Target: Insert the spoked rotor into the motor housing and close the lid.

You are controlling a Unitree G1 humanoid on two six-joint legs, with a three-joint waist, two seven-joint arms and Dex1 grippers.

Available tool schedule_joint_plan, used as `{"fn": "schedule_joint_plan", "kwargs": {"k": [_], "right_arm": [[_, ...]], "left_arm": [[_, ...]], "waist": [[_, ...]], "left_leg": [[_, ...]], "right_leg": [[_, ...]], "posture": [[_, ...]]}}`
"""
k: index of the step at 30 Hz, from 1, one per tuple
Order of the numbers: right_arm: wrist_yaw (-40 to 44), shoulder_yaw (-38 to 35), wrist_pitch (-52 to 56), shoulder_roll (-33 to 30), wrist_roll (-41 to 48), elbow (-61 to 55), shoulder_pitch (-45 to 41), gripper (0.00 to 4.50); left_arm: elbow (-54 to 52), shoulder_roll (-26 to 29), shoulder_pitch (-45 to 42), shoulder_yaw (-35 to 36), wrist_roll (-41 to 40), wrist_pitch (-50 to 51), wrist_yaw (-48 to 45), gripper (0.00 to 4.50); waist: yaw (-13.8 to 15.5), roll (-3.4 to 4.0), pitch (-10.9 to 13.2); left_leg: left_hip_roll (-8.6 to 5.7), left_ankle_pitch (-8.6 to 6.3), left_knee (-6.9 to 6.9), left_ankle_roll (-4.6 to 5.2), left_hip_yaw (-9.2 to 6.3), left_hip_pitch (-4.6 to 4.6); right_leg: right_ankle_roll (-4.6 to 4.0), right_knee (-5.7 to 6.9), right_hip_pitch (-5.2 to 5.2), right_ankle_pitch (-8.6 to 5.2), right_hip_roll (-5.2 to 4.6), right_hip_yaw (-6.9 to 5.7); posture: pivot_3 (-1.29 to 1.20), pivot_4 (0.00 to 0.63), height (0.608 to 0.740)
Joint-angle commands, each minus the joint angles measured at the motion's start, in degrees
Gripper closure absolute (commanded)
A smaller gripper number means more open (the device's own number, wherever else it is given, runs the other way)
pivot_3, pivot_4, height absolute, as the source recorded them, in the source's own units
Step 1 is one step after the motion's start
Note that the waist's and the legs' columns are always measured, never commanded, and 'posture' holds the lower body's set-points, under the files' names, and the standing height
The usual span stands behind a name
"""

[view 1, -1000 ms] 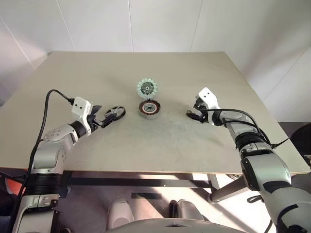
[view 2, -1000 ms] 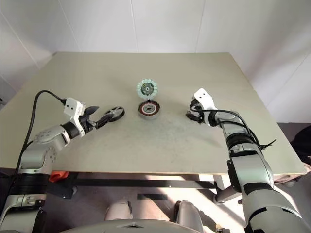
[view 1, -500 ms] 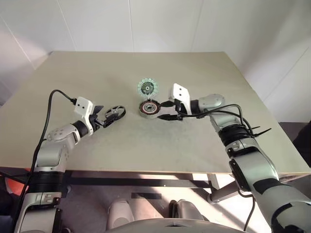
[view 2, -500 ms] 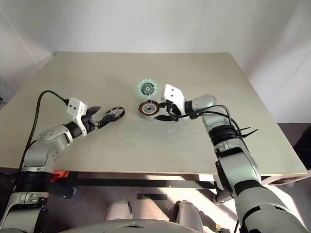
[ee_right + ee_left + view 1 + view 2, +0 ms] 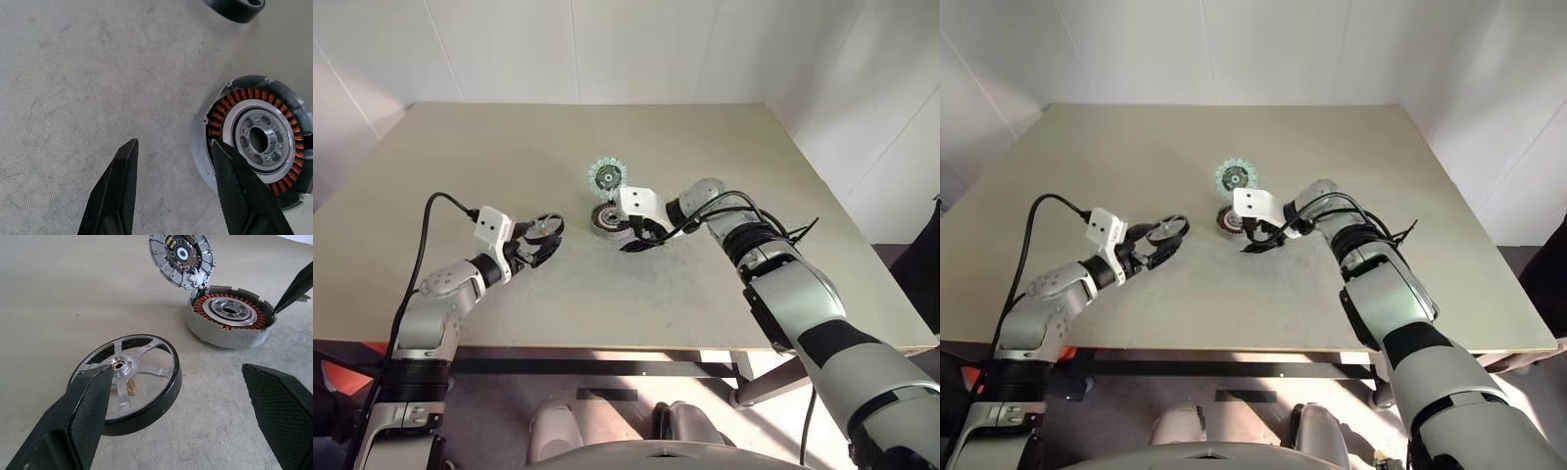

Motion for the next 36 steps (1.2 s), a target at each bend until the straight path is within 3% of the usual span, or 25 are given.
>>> {"fn": "schedule_joint_plan", "kwargs": {"k": [1, 12, 15, 18, 26, 31, 36], "right_arm": [[-3.23, -0.01, -0.33, 0.57, -2.11, 1.57, -2.96, 1.86], [-6.73, -0.98, 0.54, 2.28, -4.38, 3.46, -4.14, 1.86], [-5.88, -0.56, 0.25, 2.37, -4.86, 3.42, -3.72, 2.43], [-6.42, -0.44, -0.02, 2.33, -5.26, 3.34, -3.54, 3.46], [-8.05, -0.63, 0.3, 2.35, -5.91, 3.5, -3.18, 3.46], [-9.33, -0.58, 0.54, 2.47, -6.31, 3.6, -2.66, 4.43], [-9.73, -0.62, 0.63, 2.65, -6.57, 3.65, -1.97, 4.43]], "left_arm": [[-2.84, 0.4, -0.1, 1.08, -0.56, 0.07, 0.54, 0.05], [-3.39, 0.24, 0.02, 0.84, -0.53, 0.51, 0.94, 0.05], [-3.32, 0.37, 0.0, 0.98, -0.5, 0.58, 1.13, 0.05], [-3.18, 0.54, 0.04, 1.3, -0.51, 0.59, 1.31, 0.05], [-2.88, 0.59, -0.13, 1.41, -0.43, 0.55, 1.61, 0.05], [-2.45, 0.67, -0.48, 1.4, -0.31, 0.5, 1.63, 0.05], [-2.49, 0.73, -0.4, 1.49, -0.32, 0.55, 1.68, 0.05]], "waist": [[-0.18, 0.01, 0.0], [-0.61, 0.03, 0.02], [-0.6, 0.03, 0.02], [-0.59, 0.03, 0.02], [-0.57, 0.03, 0.02], [-0.55, 0.03, 0.02], [-0.55, 0.03, 0.02]], "left_leg": [[0.0, 0.0, 0.01, 0.0, 0.0, 0.01], [0.02, 0.0, 0.01, -0.01, 0.0, 0.01], [0.02, 0.0, 0.01, -0.01, 0.0, 0.01], [0.02, 0.0, 0.01, -0.01, 0.0, 0.02], [0.02, 0.01, 0.02, -0.01, 0.0, 0.03], [0.02, 0.01, 0.02, -0.01, 0.0, 0.04], [0.01, 0.0, 0.02, 0.0, 0.0, 0.01]], "right_leg": [[0.0, 0.02, 0.0, 0.0, 0.0, 0.0], [0.0, 0.02, 0.0, 0.0, 0.0, 0.0], [-0.01, 0.03, 0.0, 0.0, 0.0, -0.01], [0.0, 0.03, 0.01, 0.0, 0.0, -0.01], [-0.01, 0.04, 0.02, 0.0, 0.0, -0.01], [-0.01, 0.07, 0.03, 0.0, 0.0, -0.01], [-0.01, 0.02, 0.03, 0.0, 0.0, -0.03]], "posture": [[0.0, 0.0, 0.74], [0.0, 0.0, 0.74], [0.0, 0.0, 0.74], [0.0, 0.0, 0.74], [0.0, 0.0, 0.74], [0.0, 0.0, 0.74], [0.0, 0.0, 0.74]]}}
